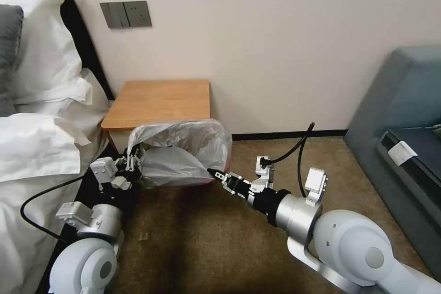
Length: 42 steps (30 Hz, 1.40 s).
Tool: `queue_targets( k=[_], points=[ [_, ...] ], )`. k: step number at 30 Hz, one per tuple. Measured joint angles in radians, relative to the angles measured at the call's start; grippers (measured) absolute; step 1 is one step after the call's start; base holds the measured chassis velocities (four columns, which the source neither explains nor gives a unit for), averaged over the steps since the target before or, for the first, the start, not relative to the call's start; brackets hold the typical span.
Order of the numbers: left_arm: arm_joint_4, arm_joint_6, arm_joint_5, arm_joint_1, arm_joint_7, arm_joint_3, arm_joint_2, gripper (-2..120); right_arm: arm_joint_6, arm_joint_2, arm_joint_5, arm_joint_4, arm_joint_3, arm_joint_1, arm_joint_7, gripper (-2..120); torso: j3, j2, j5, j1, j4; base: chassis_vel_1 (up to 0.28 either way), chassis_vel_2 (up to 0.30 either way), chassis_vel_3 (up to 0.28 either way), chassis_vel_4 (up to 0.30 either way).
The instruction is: Pick up the garbage bag from the table and place it over the trash can.
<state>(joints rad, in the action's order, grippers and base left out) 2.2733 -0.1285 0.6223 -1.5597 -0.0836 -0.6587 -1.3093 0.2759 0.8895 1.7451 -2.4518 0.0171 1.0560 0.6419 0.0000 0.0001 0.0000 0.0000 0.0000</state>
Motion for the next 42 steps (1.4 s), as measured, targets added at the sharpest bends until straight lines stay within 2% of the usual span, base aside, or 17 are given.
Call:
queue_targets(
  k=[15, 26, 36, 38, 42],
  points=[
    [-0.007, -0.002, 0.027, 0.006, -0.004, -0.008, 0.000, 9, 0.049, -0.017, -0.027, 0.009, -0.005, 0.008, 0.046, 0, 0.000, 0.000, 0.0000, 0.000, 0.0000, 0.000, 0.000, 0.000, 0.000],
    [0.001, 0.000, 0.044, 0.004, -0.005, -0.011, -0.002, 9, 0.052, -0.012, -0.136, 0.011, -0.032, 0.049, 0.052, 0, 0.000, 0.000, 0.0000, 0.000, 0.0000, 0.000, 0.000, 0.000, 0.000],
    [0.026, 0.011, 0.062, -0.008, 0.015, -0.014, 0.001, 9, 0.046, 0.011, -0.253, 0.055, -0.037, 0.056, -0.012, 0, 0.000, 0.000, -0.0001, 0.000, 0.0000, 0.000, 0.000, 0.000, 0.000],
    [0.026, 0.014, 0.062, -0.013, 0.026, -0.015, 0.001, 9, 0.051, 0.008, -0.315, 0.079, -0.041, 0.051, -0.085, 0, 0.000, 0.000, 0.0000, 0.000, 0.0000, 0.000, 0.000, 0.000, 0.000],
    [0.028, 0.016, 0.061, -0.018, 0.032, -0.017, 0.001, 9, 0.061, 0.000, -0.363, 0.096, -0.049, 0.043, -0.138, 0, 0.000, 0.000, 0.0000, 0.000, 0.0000, 0.000, 0.000, 0.000, 0.000]
  ],
)
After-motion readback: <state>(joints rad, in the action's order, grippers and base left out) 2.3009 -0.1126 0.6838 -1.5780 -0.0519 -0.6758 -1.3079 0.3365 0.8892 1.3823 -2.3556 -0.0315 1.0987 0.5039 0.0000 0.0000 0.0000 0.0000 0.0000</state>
